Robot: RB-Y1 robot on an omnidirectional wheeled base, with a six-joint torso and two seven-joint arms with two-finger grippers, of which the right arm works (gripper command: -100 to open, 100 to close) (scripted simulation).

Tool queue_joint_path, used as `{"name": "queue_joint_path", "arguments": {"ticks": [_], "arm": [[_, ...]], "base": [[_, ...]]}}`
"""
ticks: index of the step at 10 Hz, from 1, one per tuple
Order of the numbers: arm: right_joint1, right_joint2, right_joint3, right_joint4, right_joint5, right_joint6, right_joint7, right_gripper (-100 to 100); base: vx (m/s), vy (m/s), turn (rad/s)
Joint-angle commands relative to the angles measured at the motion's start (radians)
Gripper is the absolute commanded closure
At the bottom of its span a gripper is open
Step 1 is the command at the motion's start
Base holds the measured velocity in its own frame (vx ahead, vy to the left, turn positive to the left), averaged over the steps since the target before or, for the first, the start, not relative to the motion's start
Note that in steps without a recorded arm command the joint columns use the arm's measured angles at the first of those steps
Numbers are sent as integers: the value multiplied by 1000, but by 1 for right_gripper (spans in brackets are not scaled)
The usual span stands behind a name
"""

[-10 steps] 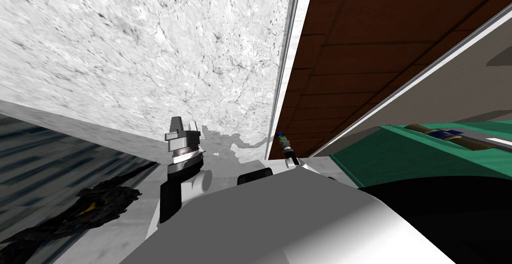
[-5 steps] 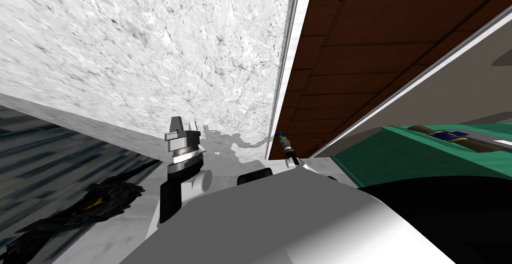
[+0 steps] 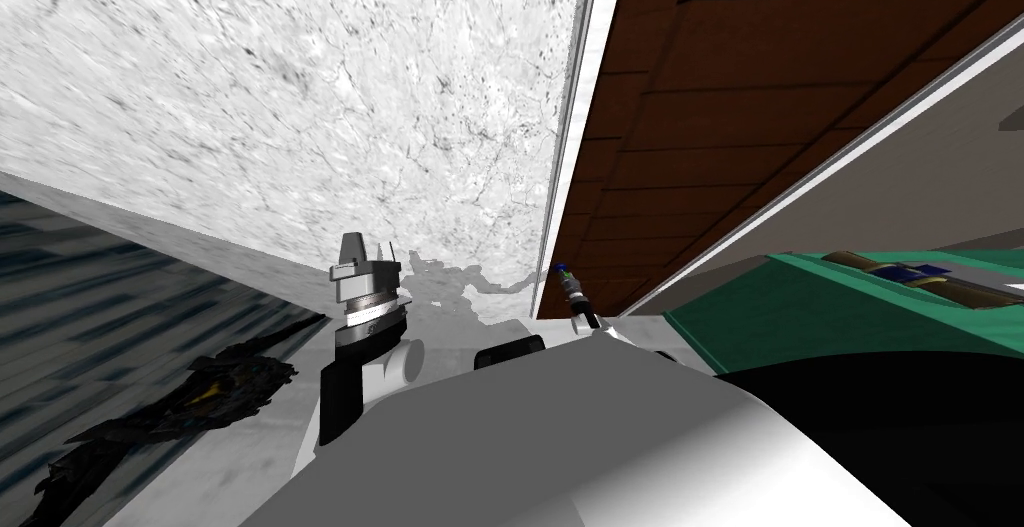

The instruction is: Pull the door open

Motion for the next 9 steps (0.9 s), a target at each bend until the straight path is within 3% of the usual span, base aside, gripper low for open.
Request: {"name": "queue_joint_path", "arguments": {"ticks": [1, 9], "arm": [[7, 15, 16, -4, -2, 4, -50, 100], [7, 9, 26, -2, -40, 4, -234, 100]], "base": [[-23, -6, 47], [-26, -7, 38]]}}
